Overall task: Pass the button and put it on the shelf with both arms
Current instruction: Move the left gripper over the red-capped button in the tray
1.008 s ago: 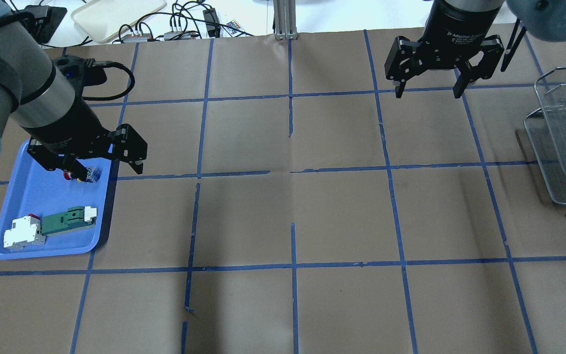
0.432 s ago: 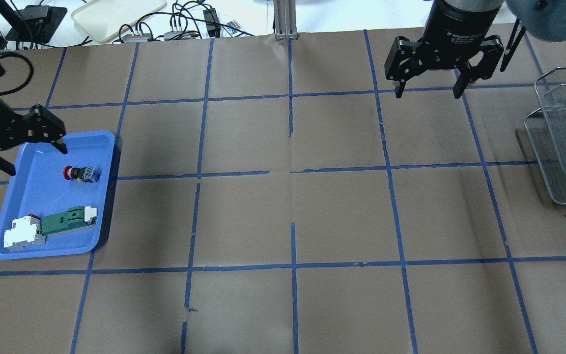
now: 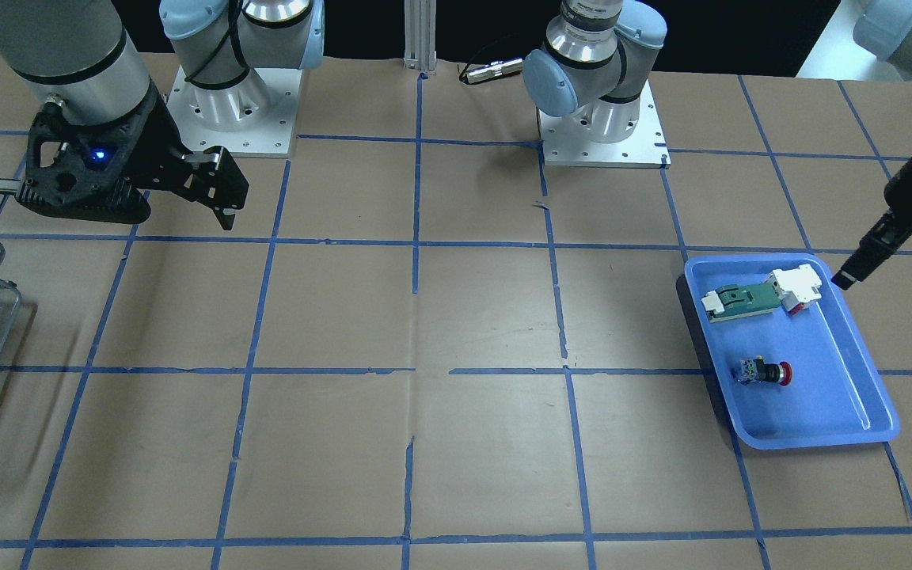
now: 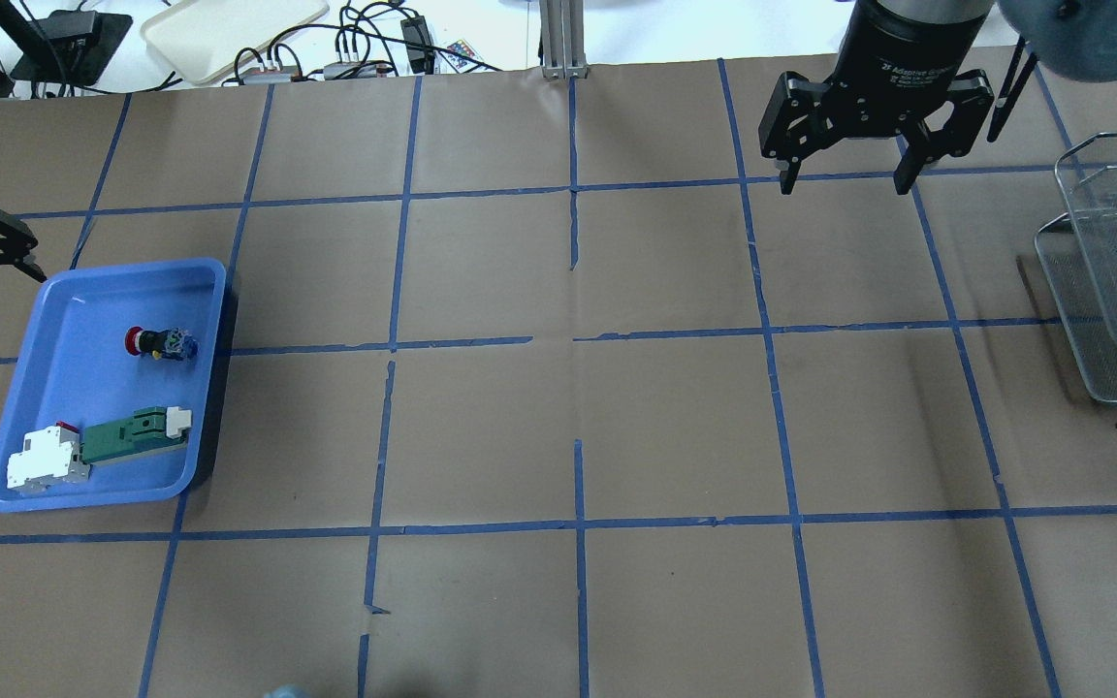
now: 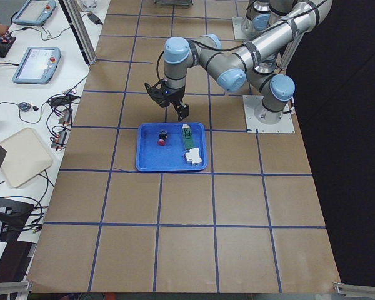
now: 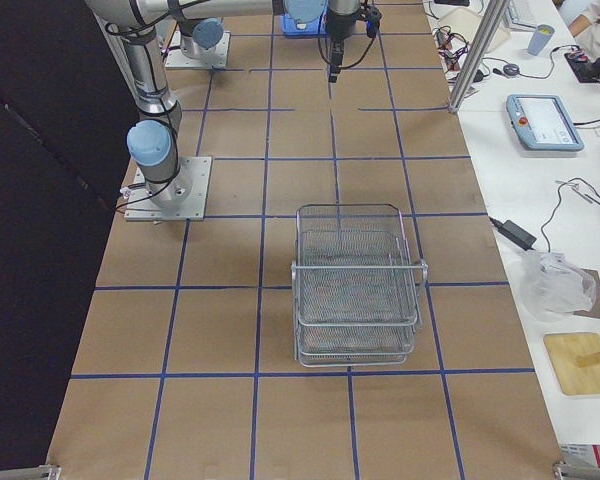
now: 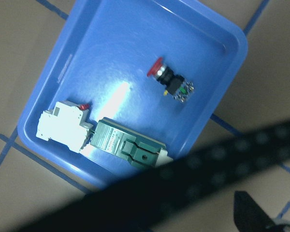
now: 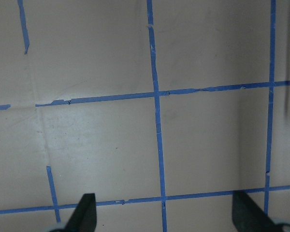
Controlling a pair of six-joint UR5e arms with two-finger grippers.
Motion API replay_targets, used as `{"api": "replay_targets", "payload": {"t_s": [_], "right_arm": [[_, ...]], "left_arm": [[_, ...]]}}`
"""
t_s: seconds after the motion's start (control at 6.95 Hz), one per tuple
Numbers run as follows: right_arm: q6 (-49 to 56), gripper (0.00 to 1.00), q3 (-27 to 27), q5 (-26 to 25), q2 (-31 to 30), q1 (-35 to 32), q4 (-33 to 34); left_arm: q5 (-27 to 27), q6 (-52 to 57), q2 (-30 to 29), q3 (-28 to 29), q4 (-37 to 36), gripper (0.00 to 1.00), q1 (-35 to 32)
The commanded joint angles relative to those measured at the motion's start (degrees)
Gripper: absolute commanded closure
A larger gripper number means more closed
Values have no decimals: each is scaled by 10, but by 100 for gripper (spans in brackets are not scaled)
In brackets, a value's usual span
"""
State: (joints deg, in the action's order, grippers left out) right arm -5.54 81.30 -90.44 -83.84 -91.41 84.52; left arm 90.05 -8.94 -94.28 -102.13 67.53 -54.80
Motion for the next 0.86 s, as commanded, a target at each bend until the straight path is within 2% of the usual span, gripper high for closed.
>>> {"api": "replay_targets", "payload": {"t_s": [0.0, 0.14, 0.43, 0.72], "right_arm": [[0, 0, 0, 0, 0, 0, 0], [0, 0, 0, 0, 0, -1, 0], [0, 0, 0, -1, 1, -4, 1], [-1, 0, 0, -1, 1, -4, 0]], "left_arm": [[-6, -124, -59, 4, -82, 0, 4], [-8, -169, -83, 11, -95, 0, 4], [-64, -287, -132, 51, -95, 0, 4], [-88, -353, -184, 71, -93, 0, 4]]}}
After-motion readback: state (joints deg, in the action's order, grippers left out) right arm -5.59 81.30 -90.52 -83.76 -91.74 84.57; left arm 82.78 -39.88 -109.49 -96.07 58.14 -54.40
